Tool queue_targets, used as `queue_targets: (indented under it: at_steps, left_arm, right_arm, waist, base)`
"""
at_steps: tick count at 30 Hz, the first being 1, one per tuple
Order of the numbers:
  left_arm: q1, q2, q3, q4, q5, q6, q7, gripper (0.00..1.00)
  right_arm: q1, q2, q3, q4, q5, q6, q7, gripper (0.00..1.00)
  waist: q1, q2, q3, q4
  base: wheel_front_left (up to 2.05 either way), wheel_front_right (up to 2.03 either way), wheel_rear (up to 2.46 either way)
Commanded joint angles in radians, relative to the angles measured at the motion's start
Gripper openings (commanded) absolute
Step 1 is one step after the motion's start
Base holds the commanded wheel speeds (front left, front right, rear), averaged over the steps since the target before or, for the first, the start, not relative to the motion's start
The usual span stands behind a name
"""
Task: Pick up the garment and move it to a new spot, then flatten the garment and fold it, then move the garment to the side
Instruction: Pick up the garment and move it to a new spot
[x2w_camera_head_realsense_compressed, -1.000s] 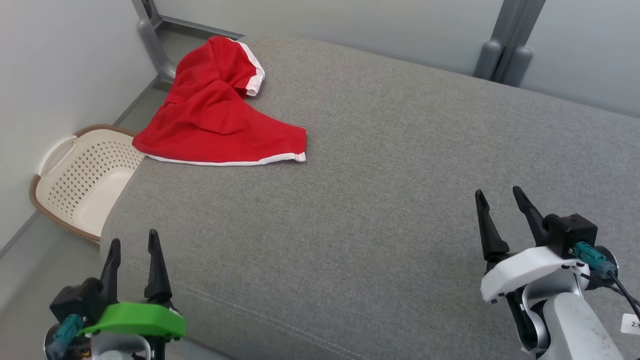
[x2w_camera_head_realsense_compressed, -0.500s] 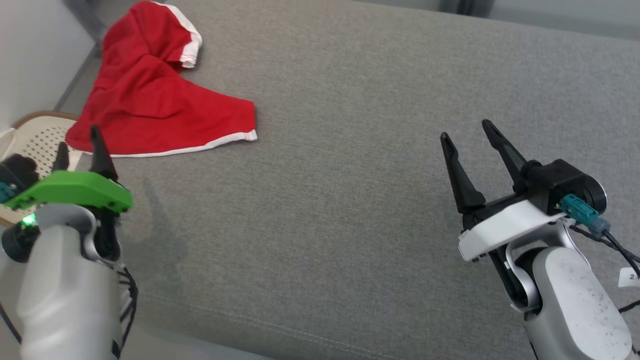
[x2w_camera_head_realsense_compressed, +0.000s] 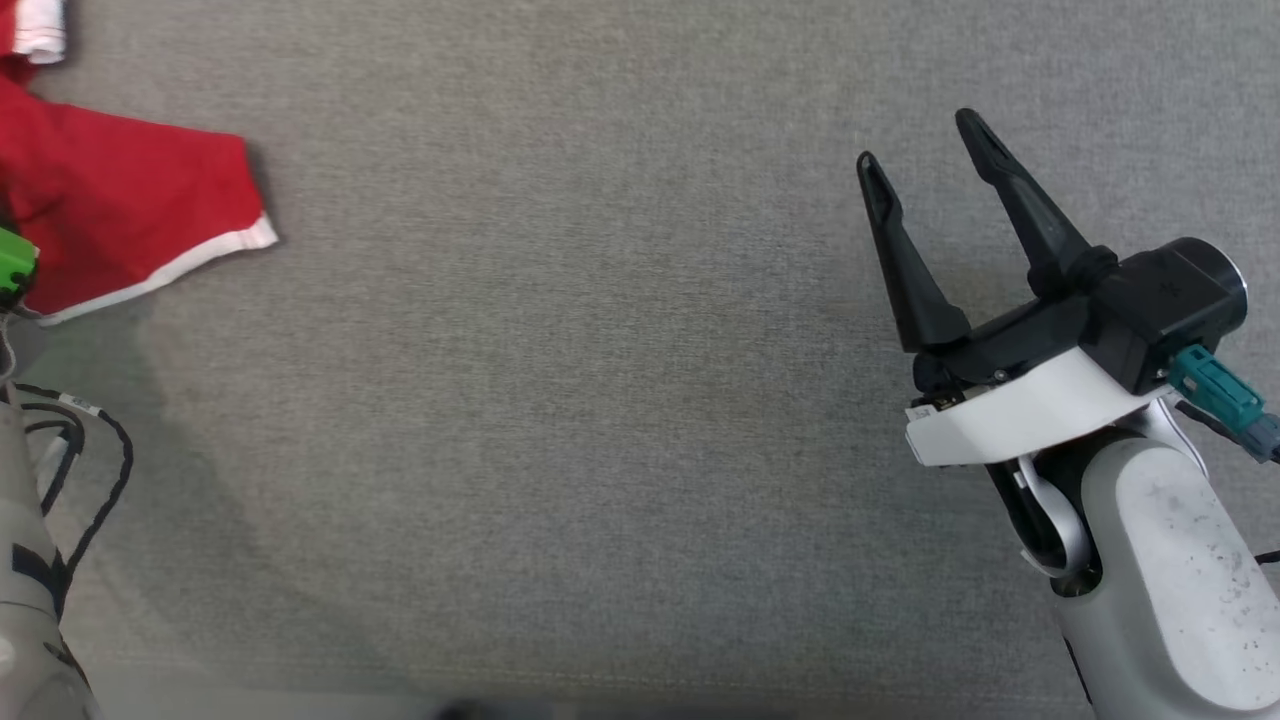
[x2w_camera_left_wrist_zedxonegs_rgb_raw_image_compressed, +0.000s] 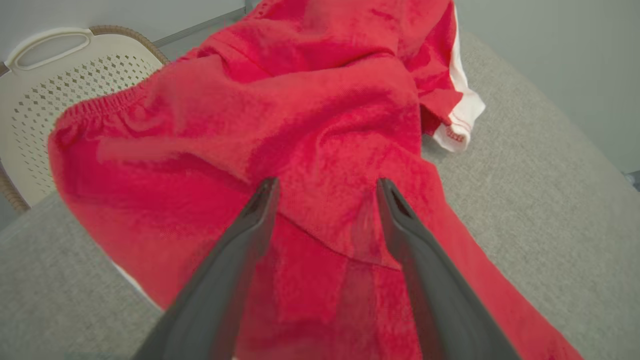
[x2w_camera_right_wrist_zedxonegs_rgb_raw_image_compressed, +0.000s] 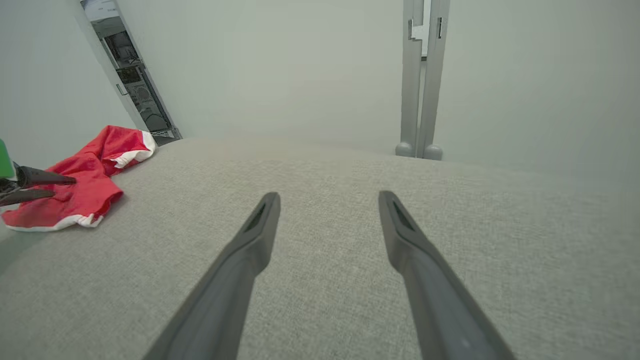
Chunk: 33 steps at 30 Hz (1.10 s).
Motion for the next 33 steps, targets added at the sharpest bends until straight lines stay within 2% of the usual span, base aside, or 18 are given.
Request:
queue_targets:
  at_steps: [1,4,9,10,11,13,18,22,25,33]
  left_arm:
    - [-0.02,0.008,0.004,0.004,-0.01,0.008,0.019,1.0]
    - [-0.024,0.015,0.009,0.006,-0.021,0.013,0.057,1.0]
    - [-0.008,-0.026,-0.007,0.071,-0.044,-0.012,0.143,1.0]
    - [-0.004,-0.036,-0.012,0.086,-0.048,-0.02,0.159,0.72]
    - [0.008,-0.046,-0.02,0.108,-0.05,-0.037,0.169,0.0]
    - [0.018,-0.041,-0.028,0.121,-0.05,-0.053,0.18,0.0]
    - [0.026,0.03,-0.035,0.095,-0.037,-0.095,0.113,0.0]
    - [0.002,0.103,-0.048,0.035,-0.016,-0.109,0.04,0.0]
    - [-0.027,0.143,-0.078,-0.024,0.005,-0.112,0.024,0.0]
    - [-0.049,0.108,-0.198,-0.297,0.025,-0.119,0.069,0.0]
  right_arm:
    - [-0.009,0.003,-0.002,-0.013,-0.006,0.0,-0.002,1.0]
    - [-0.009,0.008,-0.008,-0.031,-0.008,0.0,-0.007,1.0]
    - [-0.016,0.012,-0.016,-0.028,-0.011,0.0,-0.017,1.0]
    - [-0.017,0.013,-0.015,-0.023,-0.009,0.0,-0.022,1.0]
    - [-0.019,0.014,-0.012,-0.011,-0.004,0.0,-0.03,1.0]
    - [-0.019,0.018,-0.005,0.003,0.002,0.0,-0.038,1.0]
    - [-0.009,0.029,0.003,0.058,0.023,0.0,-0.064,1.0]
    - [0.006,0.039,0.012,0.109,0.043,0.0,-0.092,1.0]
    - [0.019,0.048,0.013,0.149,0.055,0.0,-0.11,1.0]
    - [0.072,0.071,0.015,0.23,0.083,0.0,-0.153,1.0]
  waist:
    - [-0.0001,0.0,0.159,-0.144]
    - [-0.0001,0.0,0.174,-0.161]
    - [-0.0001,0.0,0.161,-0.172]
    - [-0.0001,0.0,0.151,-0.172]
    - [-0.0001,0.0,0.127,-0.17]
    - [-0.0001,0.0,0.099,-0.168]
    - [-0.0001,0.0,0.004,-0.154]
    - [-0.0001,0.0,-0.092,-0.144]
    - [-0.0001,0.0,-0.166,-0.139]
    - [-0.0001,0.0,-0.347,-0.138]
  base:
    - [0.0,0.0,0.0]
    - [0.0,0.0,0.0]
    - [0.0,0.0,0.0]
    - [0.0,0.0,0.0]
    - [0.0,0.0,0.0]
    - [0.0,0.0,0.0]
    - [0.0,0.0,0.0]
    - [0.0,0.0,0.0]
    - [0.0,0.0,0.0]
    - [0.0,0.0,0.0]
